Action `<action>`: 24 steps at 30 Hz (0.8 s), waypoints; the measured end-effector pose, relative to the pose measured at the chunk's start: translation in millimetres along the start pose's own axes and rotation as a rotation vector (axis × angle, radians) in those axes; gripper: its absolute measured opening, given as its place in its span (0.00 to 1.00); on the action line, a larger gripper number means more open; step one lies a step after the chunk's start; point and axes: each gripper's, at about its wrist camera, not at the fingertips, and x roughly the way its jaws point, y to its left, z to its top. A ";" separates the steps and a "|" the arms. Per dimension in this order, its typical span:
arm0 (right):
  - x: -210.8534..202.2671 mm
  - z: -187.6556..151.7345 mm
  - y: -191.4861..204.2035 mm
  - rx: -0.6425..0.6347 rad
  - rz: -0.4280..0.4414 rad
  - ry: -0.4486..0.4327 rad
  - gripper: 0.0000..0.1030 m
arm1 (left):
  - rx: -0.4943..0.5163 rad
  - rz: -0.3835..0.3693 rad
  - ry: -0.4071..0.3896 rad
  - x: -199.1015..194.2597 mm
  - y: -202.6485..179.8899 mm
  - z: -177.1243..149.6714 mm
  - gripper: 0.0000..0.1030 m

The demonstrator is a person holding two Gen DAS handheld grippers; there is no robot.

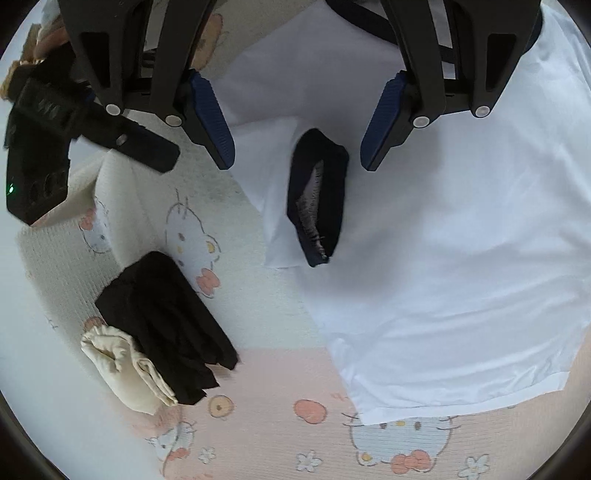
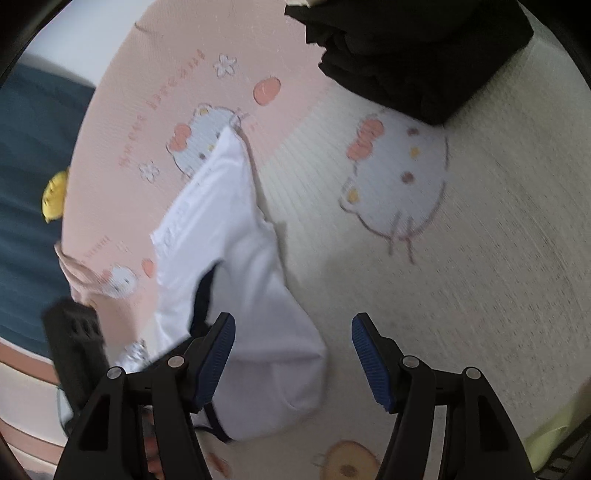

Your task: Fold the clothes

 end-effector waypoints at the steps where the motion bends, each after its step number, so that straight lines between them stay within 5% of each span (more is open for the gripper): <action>1: -0.6 -2.8 -1.1 -0.012 -0.012 0.000 0.63 | 0.004 -0.003 0.000 -0.1 -0.7 0.1 0.63; 6: -2.0 -15.8 -5.2 -0.074 -0.068 0.005 0.63 | -0.020 -0.009 0.019 5.2 2.4 0.7 0.63; 12: 6.1 -25.1 0.6 -0.145 -0.126 0.034 0.63 | -0.036 -0.031 0.040 13.0 5.4 -1.2 0.44; 18: 19.6 -36.7 19.5 -0.305 -0.197 0.048 0.63 | 0.027 0.032 0.003 16.3 -2.0 -2.7 0.11; 24: 23.5 -36.3 24.3 -0.330 -0.208 0.052 0.63 | 0.079 0.117 -0.059 9.6 -6.1 -2.1 0.07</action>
